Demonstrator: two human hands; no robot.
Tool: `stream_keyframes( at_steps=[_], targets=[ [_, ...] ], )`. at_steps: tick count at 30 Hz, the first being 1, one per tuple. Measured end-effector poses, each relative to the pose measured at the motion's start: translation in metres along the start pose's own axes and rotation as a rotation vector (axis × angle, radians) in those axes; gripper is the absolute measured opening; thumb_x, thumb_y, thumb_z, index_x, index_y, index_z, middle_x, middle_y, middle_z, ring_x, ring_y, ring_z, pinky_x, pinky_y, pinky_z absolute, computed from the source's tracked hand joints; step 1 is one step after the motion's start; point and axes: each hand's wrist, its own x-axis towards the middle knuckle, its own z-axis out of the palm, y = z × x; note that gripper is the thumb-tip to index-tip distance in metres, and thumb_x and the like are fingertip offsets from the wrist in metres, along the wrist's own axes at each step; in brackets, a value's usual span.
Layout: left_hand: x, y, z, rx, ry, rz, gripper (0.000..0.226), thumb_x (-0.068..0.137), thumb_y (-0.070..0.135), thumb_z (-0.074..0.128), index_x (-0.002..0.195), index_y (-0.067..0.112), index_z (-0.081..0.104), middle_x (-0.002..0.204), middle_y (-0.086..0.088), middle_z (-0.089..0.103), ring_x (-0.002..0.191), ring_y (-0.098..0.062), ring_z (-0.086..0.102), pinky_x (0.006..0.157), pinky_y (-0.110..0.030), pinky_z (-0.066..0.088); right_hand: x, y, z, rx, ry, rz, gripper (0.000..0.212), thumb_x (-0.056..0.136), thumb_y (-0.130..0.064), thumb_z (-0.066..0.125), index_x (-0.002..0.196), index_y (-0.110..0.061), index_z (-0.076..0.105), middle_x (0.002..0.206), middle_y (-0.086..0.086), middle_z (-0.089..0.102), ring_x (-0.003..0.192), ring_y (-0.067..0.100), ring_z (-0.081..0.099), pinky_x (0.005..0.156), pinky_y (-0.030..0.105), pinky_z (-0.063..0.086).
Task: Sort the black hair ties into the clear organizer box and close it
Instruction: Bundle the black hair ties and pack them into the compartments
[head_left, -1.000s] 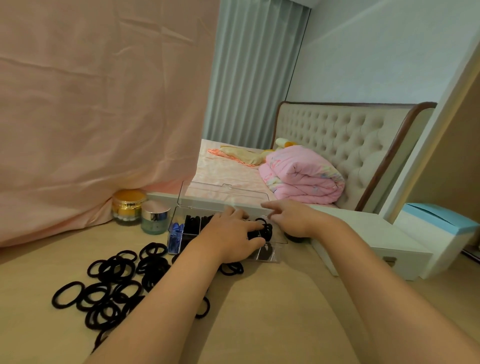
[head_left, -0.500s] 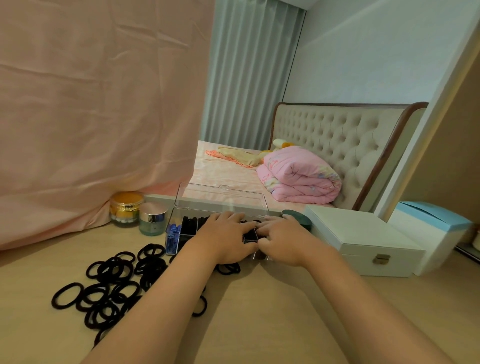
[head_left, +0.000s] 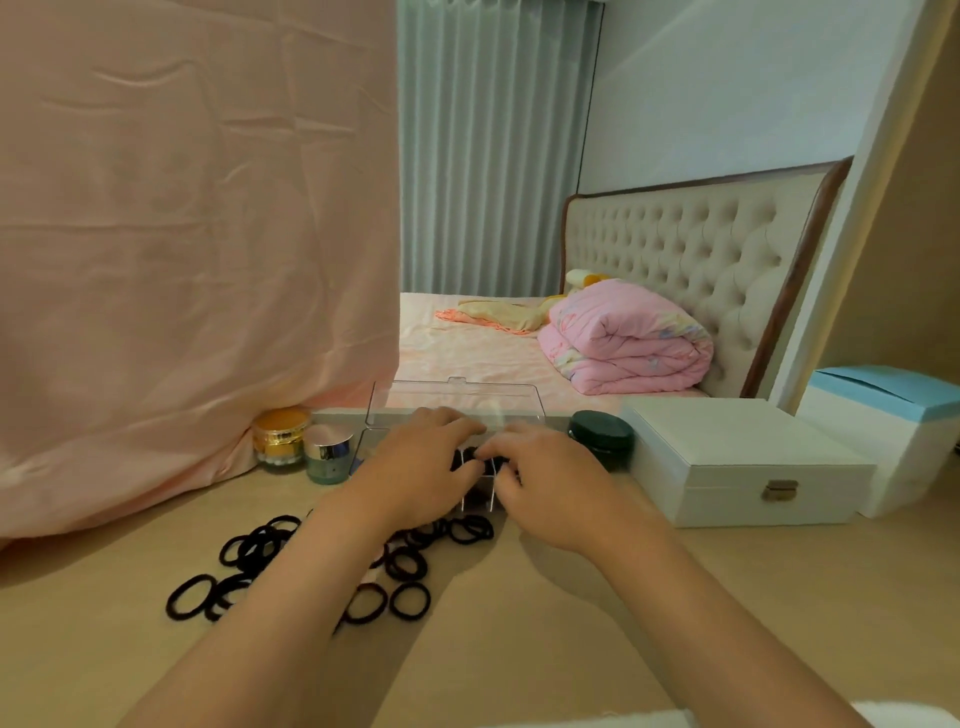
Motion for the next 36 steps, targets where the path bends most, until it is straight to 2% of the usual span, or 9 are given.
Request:
stream_keyframes(
  at_steps=[5, 10, 14, 18, 22, 25, 30, 33, 36],
  targets=[
    [-0.059, -0.026, -0.021, 0.107, 0.088, -0.141, 0.045, 0.091, 0.038, 0.057, 0.135, 0.03, 0.05, 0.132, 0.006, 0.046, 0.129, -0.017, 0.039, 0.109, -0.038, 0.037, -0.007, -0.026, 0.027, -0.01, -0.134, -0.125, 0.04, 0.099, -0.028, 0.047, 0.138, -0.03, 0.058, 0.132, -0.007, 0.057, 0.121, 0.013, 0.05, 0.103, 0.037, 0.046],
    [-0.113, -0.046, -0.02, 0.192, -0.202, -0.446, 0.08, 0.086, 0.08, 0.031, 0.155, 0.041, 0.019, 0.164, 0.003, 0.016, 0.151, -0.022, 0.013, 0.122, -0.046, 0.016, -0.018, -0.045, 0.038, -0.079, -0.387, -0.14, 0.059, 0.102, -0.055, 0.041, 0.157, -0.035, 0.031, 0.165, -0.004, 0.026, 0.151, 0.019, 0.021, 0.122, 0.043, 0.021],
    [-0.136, -0.045, -0.013, 0.176, -0.384, -0.464, 0.101, 0.071, 0.093, 0.014, 0.158, 0.043, -0.004, 0.169, 0.005, -0.009, 0.155, -0.022, -0.011, 0.125, -0.049, 0.0, -0.023, -0.047, 0.044, -0.141, -0.538, -0.135, 0.071, 0.099, -0.066, 0.036, 0.16, -0.041, 0.01, 0.171, -0.006, -0.002, 0.157, 0.017, -0.006, 0.126, 0.046, 0.007],
    [-0.142, -0.026, -0.011, 0.168, -0.356, -0.348, 0.089, 0.087, 0.082, 0.029, 0.159, 0.039, -0.001, 0.168, 0.009, -0.006, 0.155, -0.017, -0.008, 0.124, -0.042, 0.0, -0.021, -0.042, 0.041, -0.09, -0.57, -0.141, 0.062, 0.101, -0.054, 0.046, 0.158, -0.04, 0.025, 0.168, -0.007, 0.019, 0.152, 0.021, 0.023, 0.122, 0.041, 0.025],
    [-0.139, -0.013, 0.003, 0.153, -0.307, -0.25, 0.085, 0.09, 0.078, 0.033, 0.159, 0.037, 0.006, 0.167, 0.01, 0.004, 0.154, -0.016, 0.0, 0.125, -0.04, 0.005, -0.017, -0.034, 0.027, -0.054, -0.595, -0.095, 0.044, 0.098, -0.043, 0.057, 0.142, -0.038, 0.053, 0.132, -0.004, 0.061, 0.115, 0.017, 0.06, 0.1, 0.037, 0.05],
    [-0.129, -0.006, 0.011, 0.124, -0.283, -0.208, 0.083, 0.091, 0.076, 0.037, 0.159, 0.037, 0.008, 0.165, 0.01, 0.01, 0.152, -0.016, 0.006, 0.124, -0.04, 0.01, -0.014, -0.025, 0.02, -0.051, -0.594, -0.07, 0.036, 0.098, -0.039, 0.059, 0.133, -0.035, 0.063, 0.117, -0.006, 0.066, 0.102, 0.012, 0.063, 0.091, 0.031, 0.053],
    [-0.105, 0.002, 0.02, -0.003, -0.225, -0.181, 0.079, 0.092, 0.069, 0.046, 0.157, 0.037, 0.016, 0.161, 0.008, 0.024, 0.149, -0.018, 0.016, 0.123, -0.043, 0.016, -0.007, -0.008, 0.014, -0.023, -0.514, -0.027, 0.029, 0.099, -0.032, 0.059, 0.127, -0.033, 0.068, 0.126, -0.013, 0.064, 0.11, 0.007, 0.059, 0.099, 0.03, 0.049],
    [-0.097, -0.001, 0.013, -0.218, -0.038, -0.206, 0.058, 0.099, 0.055, 0.046, 0.152, 0.035, 0.034, 0.151, 0.01, 0.042, 0.141, -0.011, 0.033, 0.118, -0.04, 0.029, -0.005, 0.0, 0.011, 0.033, -0.453, -0.015, 0.022, 0.1, -0.027, 0.059, 0.116, -0.035, 0.071, 0.11, -0.019, 0.063, 0.099, 0.0, 0.059, 0.086, 0.022, 0.048],
    [-0.1, -0.015, -0.004, -0.304, 0.136, -0.261, 0.027, 0.103, 0.026, 0.049, 0.128, 0.031, 0.059, 0.125, 0.013, 0.061, 0.118, -0.003, 0.053, 0.103, -0.028, 0.044, -0.003, 0.003, 0.014, 0.086, -0.327, 0.002, 0.023, 0.1, -0.021, 0.056, 0.113, -0.036, 0.068, 0.113, -0.015, 0.063, 0.098, 0.001, 0.059, 0.083, 0.021, 0.049]
  ],
)
